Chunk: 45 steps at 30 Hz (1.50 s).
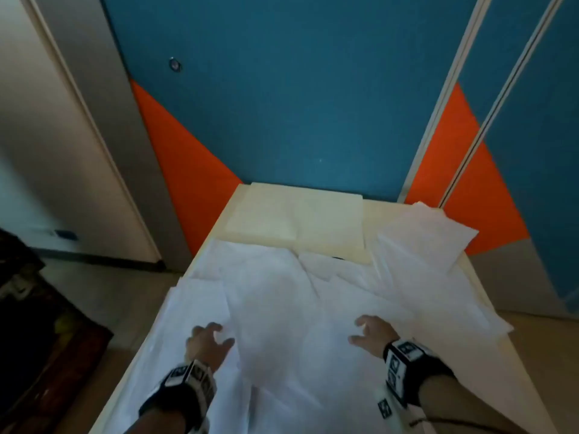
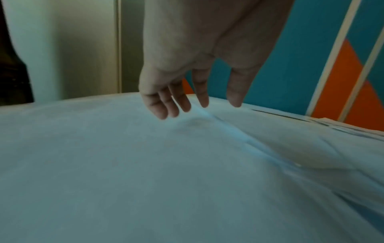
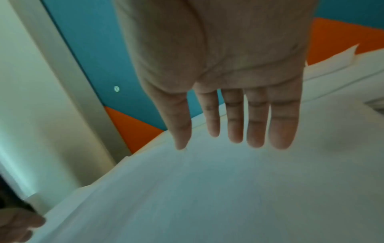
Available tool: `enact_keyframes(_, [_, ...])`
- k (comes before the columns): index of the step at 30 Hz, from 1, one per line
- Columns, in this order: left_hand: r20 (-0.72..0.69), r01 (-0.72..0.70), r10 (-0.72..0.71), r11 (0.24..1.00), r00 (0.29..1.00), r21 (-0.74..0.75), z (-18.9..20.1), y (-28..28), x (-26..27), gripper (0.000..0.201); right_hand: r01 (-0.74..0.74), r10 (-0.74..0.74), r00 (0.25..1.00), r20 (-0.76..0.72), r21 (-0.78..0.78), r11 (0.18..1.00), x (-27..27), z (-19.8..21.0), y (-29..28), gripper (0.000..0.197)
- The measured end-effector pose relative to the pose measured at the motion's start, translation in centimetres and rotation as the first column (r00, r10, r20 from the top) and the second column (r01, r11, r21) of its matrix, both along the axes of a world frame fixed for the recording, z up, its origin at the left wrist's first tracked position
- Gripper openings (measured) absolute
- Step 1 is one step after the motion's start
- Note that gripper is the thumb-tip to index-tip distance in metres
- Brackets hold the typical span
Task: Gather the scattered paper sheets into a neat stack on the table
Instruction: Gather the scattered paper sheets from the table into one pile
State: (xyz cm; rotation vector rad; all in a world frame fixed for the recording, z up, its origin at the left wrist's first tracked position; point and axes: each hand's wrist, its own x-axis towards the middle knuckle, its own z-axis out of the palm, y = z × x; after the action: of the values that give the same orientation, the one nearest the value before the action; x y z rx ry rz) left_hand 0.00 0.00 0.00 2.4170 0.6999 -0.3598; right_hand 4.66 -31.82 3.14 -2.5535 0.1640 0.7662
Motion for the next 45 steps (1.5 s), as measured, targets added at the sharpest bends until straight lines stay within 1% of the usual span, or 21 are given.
enact_keyframes(1, [-0.022, -0.052, 0.053, 0.998, 0.998, 0.021, 0.1, 0.7, 0.2, 0.046, 0.033, -0.033, 0.999, -0.003, -0.01, 0.999, 0.4, -0.3, 0.3, 0.053])
enact_keyframes(2, [-0.034, -0.128, 0.13, 0.99, 0.991, 0.054, 0.1, 1.3, 0.2, 0.051, 0.074, -0.075, 0.997, -0.006, -0.034, 0.997, 0.6, -0.6, 0.4, 0.055])
enact_keyframes(4, [-0.036, -0.25, 0.254, 0.964, 0.966, 0.09, 0.3, 2.7, -0.1, 0.059, 0.107, -0.11, 0.994, -0.027, -0.077, 0.991, 0.9, -0.9, 0.6, 0.059])
enact_keyframes(6, [-0.091, -0.317, 0.333, 0.935, 0.938, 0.157, -0.2, 3.9, -0.6, 0.073, 0.075, -0.083, 0.996, -0.046, -0.142, 0.987, 0.7, -1.6, 1.5, 0.062])
enact_keyframes(9, [-0.162, -0.358, 0.39, 0.913, 0.907, 0.195, -0.8, 5.5, -0.6, 0.103, 0.013, -0.021, 0.999, -0.04, -0.194, 0.981, 0.7, -2.3, 3.4, 0.066])
enact_keyframes(10, [-0.181, -0.346, 0.38, 0.918, 0.907, 0.194, -0.9, 6.0, -0.3, 0.109, 0.0, -0.009, 0.999, -0.044, -0.2, 0.98, 0.8, -2.5, 4.1, 0.067])
enact_keyframes(12, [-0.222, -0.309, 0.351, 0.93, 0.91, 0.2, -1.0, 6.7, 0.1, 0.112, -0.027, 0.019, 0.999, -0.041, -0.202, 0.979, 0.8, -2.9, 5.3, 0.07])
enact_keyframes(14, [-0.262, -0.268, 0.317, 0.941, 0.912, 0.205, -0.9, 7.1, 0.6, 0.105, -0.047, 0.04, 0.998, -0.037, -0.214, 0.976, 0.9, -3.2, 6.2, 0.072])
enact_keyframes(17, [-0.279, -0.263, 0.309, 0.946, 0.909, 0.191, -0.6, 7.2, 0.9, 0.08, -0.049, 0.043, 0.999, -0.03, -0.233, 0.971, 1.0, -3.5, 6.8, 0.072])
enact_keyframes(18, [-0.283, -0.27, 0.314, 0.945, 0.906, 0.184, -0.6, 7.2, 0.9, 0.076, -0.048, 0.042, 0.999, -0.031, -0.239, 0.97, 1.1, -3.5, 6.9, 0.072])
enact_keyframes(20, [-0.284, -0.281, 0.319, 0.945, 0.904, 0.165, -0.6, 7.4, 1.2, 0.08, -0.039, 0.033, 0.999, -0.029, -0.24, 0.97, 1.2, -3.6, 7.0, 0.073])
enact_keyframes(24, [-0.233, -0.373, 0.373, 0.927, 0.898, 0.046, -1.1, 8.5, 1.6, 0.105, -0.031, 0.025, 0.999, -0.027, -0.244, 0.969, 1.2, -3.7, 7.1, 0.073])
enact_keyframes(25, [-0.235, -0.391, 0.384, 0.92, 0.893, 0.017, -1.3, 8.9, 1.5, 0.107, -0.03, 0.025, 0.999, -0.024, -0.242, 0.97, 1.1, -3.7, 7.1, 0.073])
enact_keyframes(26, [-0.235, -0.39, 0.377, 0.921, 0.896, -0.009, -1.3, 9.2, 1.5, 0.103, -0.029, 0.025, 1.0, -0.019, -0.242, 0.97, 1.1, -3.6, 7.1, 0.073])
enact_keyframes(29, [-0.21, -0.298, 0.275, 0.95, 0.938, -0.09, -1.6, 9.8, 1.6, 0.077, -0.027, 0.024, 1.0, -0.016, -0.242, 0.97, 1.0, -3.6, 7.2, 0.072])
enact_keyframes(32, [-0.145, -0.209, 0.185, 0.963, 0.972, -0.169, -1.7, 9.9, 2.0, 0.061, -0.026, 0.022, 1.0, -0.02, -0.242, 0.97, 1.0, -3.6, 7.4, 0.072])
enact_keyframes(35, [-0.078, -0.122, 0.111, 0.98, 0.991, -0.159, -1.0, 9.6, 2.3, 0.043, -0.018, 0.015, 1.0, -0.016, -0.236, 0.971, 1.0, -3.5, 7.5, 0.072])
enact_keyframes(39, [-0.001, -0.088, 0.088, 0.986, 0.996, -0.142, 1.3, 9.3, 2.8, 0.038, -0.021, 0.017, 1.0, -0.019, -0.229, 0.973, 0.6, -3.8, 7.3, 0.075])
enact_keyframes(42, [0.036, -0.09, 0.1, 0.974, 0.994, -0.207, 2.6, 8.7, 3.3, 0.039, -0.06, 0.057, 0.998, -0.021, -0.189, 0.98, 0.1, -4.2, 7.3, 0.077])
enact_keyframes(44, [0.057, -0.06, 0.076, 0.968, 0.996, -0.244, 3.3, 7.6, 3.6, 0.039, -0.099, 0.097, 0.995, -0.023, -0.131, 0.986, -0.3, -4.3, 7.7, 0.075])
enact_keyframes(45, [0.06, -0.046, 0.064, 0.966, 0.996, -0.253, 3.3, 7.1, 3.7, 0.039, -0.077, 0.079, 0.997, 0.012, -0.101, 0.992, -0.5, -4.2, 7.7, 0.072])
